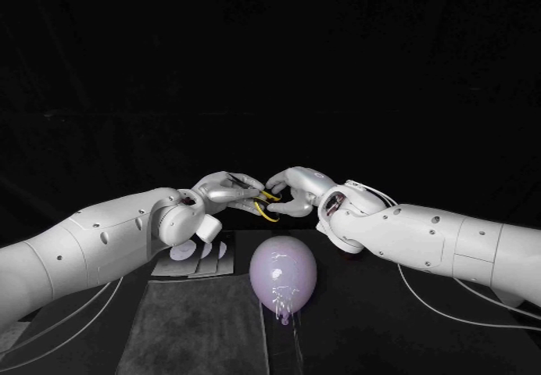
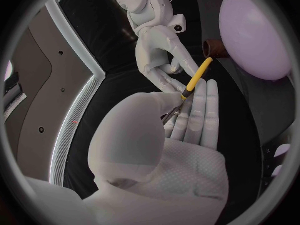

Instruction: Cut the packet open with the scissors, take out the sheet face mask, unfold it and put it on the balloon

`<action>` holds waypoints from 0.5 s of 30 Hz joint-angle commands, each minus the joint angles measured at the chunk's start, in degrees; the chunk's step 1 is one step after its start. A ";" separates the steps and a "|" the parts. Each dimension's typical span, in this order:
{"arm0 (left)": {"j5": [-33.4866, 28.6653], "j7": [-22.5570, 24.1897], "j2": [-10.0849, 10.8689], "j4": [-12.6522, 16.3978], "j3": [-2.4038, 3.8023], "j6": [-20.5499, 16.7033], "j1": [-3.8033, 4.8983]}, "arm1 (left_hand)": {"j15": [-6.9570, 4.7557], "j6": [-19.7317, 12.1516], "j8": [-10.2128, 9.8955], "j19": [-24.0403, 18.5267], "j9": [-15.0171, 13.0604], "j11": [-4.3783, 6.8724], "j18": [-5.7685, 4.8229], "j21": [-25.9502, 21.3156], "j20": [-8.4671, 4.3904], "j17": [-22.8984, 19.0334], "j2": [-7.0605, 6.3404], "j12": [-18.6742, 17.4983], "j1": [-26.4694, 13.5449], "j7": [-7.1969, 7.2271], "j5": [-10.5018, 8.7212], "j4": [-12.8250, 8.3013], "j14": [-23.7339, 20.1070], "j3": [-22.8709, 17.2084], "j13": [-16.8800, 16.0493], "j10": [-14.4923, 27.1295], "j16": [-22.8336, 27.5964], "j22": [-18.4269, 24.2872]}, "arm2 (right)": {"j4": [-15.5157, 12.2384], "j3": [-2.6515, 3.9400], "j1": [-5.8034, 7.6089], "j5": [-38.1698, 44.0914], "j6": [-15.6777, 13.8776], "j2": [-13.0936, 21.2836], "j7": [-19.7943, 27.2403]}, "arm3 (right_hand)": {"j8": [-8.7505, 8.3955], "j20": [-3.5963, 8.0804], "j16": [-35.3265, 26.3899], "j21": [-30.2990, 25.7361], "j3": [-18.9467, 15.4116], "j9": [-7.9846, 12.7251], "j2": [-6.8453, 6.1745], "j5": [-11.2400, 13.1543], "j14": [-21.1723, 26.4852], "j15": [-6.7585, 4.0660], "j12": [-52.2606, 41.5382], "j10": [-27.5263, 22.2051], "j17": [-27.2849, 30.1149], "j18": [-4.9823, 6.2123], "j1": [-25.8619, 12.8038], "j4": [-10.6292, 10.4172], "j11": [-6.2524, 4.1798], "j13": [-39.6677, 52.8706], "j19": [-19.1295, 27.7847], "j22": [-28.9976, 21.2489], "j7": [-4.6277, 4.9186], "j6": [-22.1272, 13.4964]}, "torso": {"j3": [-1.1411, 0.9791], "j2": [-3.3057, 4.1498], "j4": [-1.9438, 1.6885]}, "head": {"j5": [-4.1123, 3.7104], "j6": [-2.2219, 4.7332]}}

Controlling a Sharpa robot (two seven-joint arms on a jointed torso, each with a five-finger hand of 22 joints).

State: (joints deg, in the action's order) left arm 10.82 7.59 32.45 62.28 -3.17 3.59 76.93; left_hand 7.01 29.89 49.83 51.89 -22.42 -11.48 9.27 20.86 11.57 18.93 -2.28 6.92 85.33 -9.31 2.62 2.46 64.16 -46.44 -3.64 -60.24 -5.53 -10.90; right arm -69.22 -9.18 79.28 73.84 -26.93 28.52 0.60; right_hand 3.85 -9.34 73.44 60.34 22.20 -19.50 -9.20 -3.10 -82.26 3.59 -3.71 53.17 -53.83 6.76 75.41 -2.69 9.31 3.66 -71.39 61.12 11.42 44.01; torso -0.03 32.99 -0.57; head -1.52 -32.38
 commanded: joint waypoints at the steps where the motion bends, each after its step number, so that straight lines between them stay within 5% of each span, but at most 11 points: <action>1: -0.11 1.53 -0.14 0.57 0.15 -0.04 0.16 | -0.51 0.35 0.39 -0.42 0.05 1.92 0.64 0.35 0.02 0.10 0.64 -0.13 0.10 -4.37 0.16 -0.85 -0.03 -0.43 -0.04 -3.20 0.38 -0.04 | 0.42 0.00 -0.34 0.62 3.32 -0.31 -0.34 | -0.26 -0.05 -0.28 -0.26 -0.50 0.21 -0.11 0.15 0.16 0.26 0.21 -0.47 0.06 0.58 0.52 -0.06 -0.05 -0.08 0.43 -0.07 1.67 -0.58 | 0.03 -0.09 -0.04 | 0.08 -0.10; 15: -0.62 2.00 0.04 1.12 0.16 0.66 0.15 | -0.55 0.57 0.41 -0.80 0.46 1.95 0.57 0.96 -0.04 0.15 0.64 -0.62 0.02 -4.34 0.16 -1.15 0.12 -0.61 -0.04 -3.60 0.45 -0.47 | 0.97 -0.01 -1.30 0.82 5.70 -0.81 -0.83 | 1.40 0.12 2.02 4.03 -0.31 -0.47 0.85 0.00 -1.05 -0.05 -0.85 2.64 -3.37 -0.35 1.47 0.55 -0.53 0.26 -2.64 4.19 1.31 2.97 | -0.02 -0.06 0.04 | 0.03 -0.20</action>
State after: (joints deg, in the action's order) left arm 10.85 7.89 32.56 63.26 -3.21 3.63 76.86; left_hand 6.66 29.89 50.05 51.37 -22.02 -11.58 9.30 21.47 11.47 19.10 -2.26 6.60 85.35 -9.31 2.61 2.25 64.21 -46.33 -3.66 -60.58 -5.31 -11.32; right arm -68.16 -9.13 78.13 73.96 -23.19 27.91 -0.10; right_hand 5.02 -9.13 75.23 64.23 21.77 -19.93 -8.26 -3.10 -83.12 3.77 -4.30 55.56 -57.41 6.91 76.35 -2.50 8.78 3.93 -73.69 65.14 11.85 46.52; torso -0.01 32.92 -0.52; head -1.37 -32.57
